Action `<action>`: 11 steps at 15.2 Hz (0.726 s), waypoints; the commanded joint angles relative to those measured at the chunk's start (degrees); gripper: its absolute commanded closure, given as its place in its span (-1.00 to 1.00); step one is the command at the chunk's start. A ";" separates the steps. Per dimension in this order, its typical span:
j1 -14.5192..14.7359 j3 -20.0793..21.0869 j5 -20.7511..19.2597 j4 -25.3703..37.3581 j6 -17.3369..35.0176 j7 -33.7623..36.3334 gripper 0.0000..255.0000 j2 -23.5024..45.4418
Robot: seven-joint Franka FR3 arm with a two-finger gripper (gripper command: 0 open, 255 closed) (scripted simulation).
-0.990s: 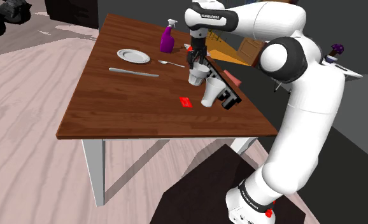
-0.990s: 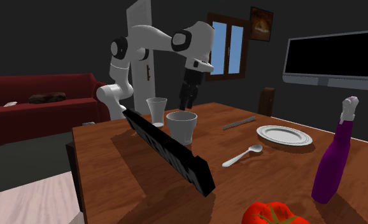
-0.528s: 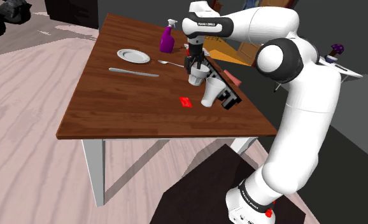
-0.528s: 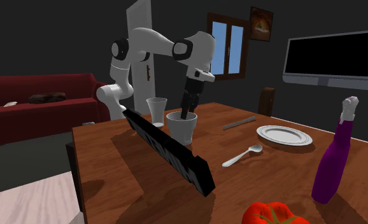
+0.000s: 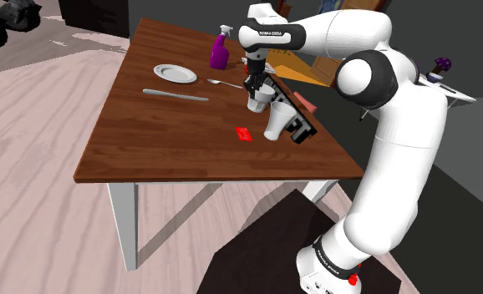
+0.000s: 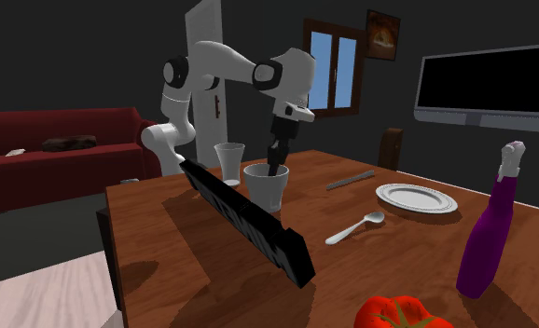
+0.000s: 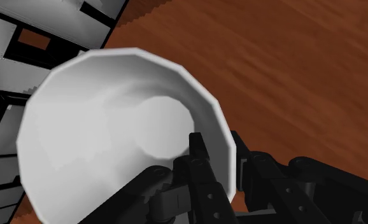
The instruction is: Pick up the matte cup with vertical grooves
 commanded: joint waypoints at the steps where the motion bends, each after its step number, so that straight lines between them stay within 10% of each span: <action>1: -0.01 -0.01 -0.01 -0.01 0.00 0.00 1.00 0.01; 11: 0.04 -0.05 0.11 5.11 -5.14 -0.99 1.00 -0.10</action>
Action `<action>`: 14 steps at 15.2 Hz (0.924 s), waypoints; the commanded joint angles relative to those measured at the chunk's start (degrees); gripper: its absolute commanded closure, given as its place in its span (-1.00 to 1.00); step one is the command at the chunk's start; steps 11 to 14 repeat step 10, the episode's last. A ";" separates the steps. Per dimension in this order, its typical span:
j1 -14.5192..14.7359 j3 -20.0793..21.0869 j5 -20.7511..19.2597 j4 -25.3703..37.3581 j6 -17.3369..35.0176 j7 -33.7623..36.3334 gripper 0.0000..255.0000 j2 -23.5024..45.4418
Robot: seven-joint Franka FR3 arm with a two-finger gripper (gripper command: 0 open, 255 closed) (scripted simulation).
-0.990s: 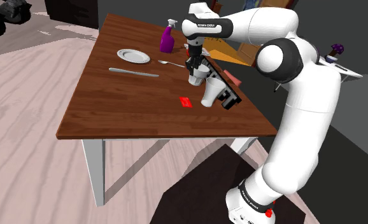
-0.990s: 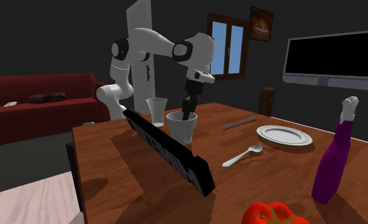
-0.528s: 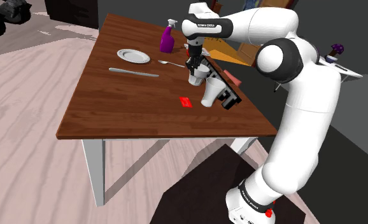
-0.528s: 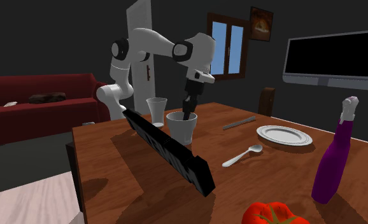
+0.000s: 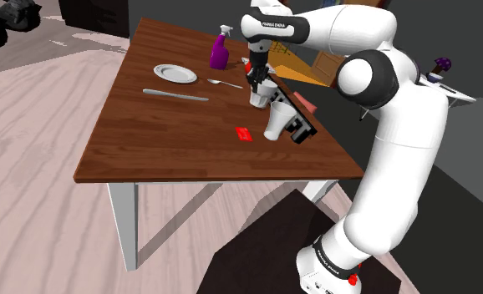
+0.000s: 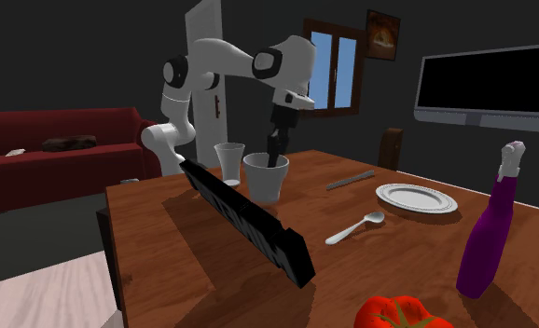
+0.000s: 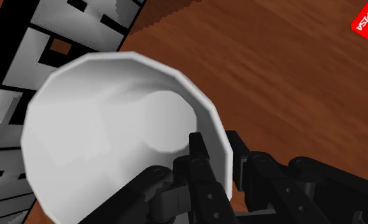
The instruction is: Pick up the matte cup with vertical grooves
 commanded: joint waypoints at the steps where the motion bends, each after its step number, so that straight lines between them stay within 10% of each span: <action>1: 0.05 0.00 0.04 1.88 -1.68 -0.26 1.00 0.18; 14: 0.02 -0.09 0.17 8.75 -7.52 -1.46 1.00 1.10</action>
